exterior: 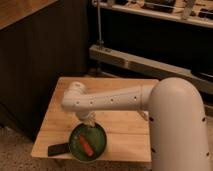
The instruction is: Drag the ceramic bowl in a circle
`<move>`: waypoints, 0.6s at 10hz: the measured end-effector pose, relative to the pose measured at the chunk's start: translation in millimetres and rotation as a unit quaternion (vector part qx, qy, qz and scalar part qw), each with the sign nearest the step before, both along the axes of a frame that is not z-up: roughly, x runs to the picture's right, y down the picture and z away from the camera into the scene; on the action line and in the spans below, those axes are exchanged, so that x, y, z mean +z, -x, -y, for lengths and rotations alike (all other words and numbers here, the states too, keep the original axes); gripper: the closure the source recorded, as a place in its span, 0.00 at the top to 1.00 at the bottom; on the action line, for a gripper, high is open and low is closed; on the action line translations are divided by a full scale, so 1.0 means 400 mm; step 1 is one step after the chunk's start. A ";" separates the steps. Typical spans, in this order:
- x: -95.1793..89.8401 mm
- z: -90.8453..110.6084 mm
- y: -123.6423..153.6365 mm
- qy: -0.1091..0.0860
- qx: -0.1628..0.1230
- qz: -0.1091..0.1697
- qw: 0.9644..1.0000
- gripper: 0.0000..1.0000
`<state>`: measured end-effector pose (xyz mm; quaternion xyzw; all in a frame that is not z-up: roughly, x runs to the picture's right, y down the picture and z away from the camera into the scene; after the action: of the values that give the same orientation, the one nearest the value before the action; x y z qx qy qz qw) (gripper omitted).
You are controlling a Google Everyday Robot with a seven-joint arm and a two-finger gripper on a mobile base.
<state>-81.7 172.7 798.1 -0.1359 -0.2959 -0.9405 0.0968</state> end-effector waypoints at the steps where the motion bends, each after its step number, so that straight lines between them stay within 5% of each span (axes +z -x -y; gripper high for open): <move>1: -0.007 -0.002 0.022 -0.002 0.001 0.002 1.000 0.01; 6: -0.046 -0.039 0.029 -0.004 0.013 0.002 1.000 0.01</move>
<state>-93.2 188.3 779.7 -0.1299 -0.2945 -0.9405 0.1088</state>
